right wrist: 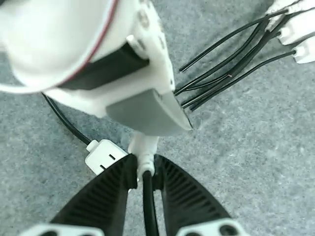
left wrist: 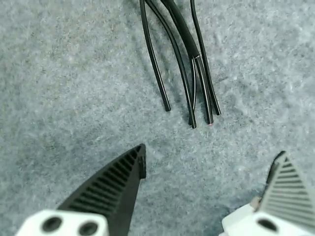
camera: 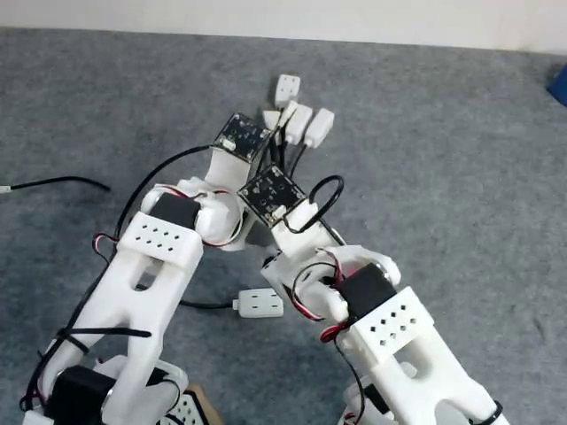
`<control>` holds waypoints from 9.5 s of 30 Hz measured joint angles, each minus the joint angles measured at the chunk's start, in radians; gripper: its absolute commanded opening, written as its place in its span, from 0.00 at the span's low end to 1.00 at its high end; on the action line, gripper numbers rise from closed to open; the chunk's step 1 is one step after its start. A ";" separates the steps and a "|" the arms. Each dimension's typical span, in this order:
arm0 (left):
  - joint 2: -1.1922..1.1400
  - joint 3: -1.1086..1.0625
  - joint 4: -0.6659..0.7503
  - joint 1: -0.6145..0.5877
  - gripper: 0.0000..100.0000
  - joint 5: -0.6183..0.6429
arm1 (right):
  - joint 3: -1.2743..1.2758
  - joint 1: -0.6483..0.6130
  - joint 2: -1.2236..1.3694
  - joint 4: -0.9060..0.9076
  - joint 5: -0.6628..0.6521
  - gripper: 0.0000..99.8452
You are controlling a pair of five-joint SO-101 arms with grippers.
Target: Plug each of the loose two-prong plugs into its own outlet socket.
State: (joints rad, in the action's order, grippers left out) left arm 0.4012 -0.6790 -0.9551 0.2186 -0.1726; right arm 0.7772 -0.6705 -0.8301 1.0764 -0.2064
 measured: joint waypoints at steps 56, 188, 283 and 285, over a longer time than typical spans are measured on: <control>-0.003 -0.138 0.267 -0.460 0.32 0.324 | -0.575 -0.233 0.658 0.463 0.440 0.01; -0.003 -0.150 0.270 -0.460 0.32 0.324 | -0.354 -0.198 1.003 0.249 0.427 0.01; -0.002 -0.295 -0.032 0.244 0.01 -0.548 | 0.321 0.460 0.126 -0.041 0.104 0.13; -0.002 -0.295 -0.032 0.244 0.01 -0.551 | 0.321 0.460 0.126 -0.041 0.104 0.13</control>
State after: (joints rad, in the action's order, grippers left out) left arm 0.3997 -0.9735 -0.9874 0.4626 -0.7234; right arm 1.0978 -0.2102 -0.7043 1.0349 -0.1020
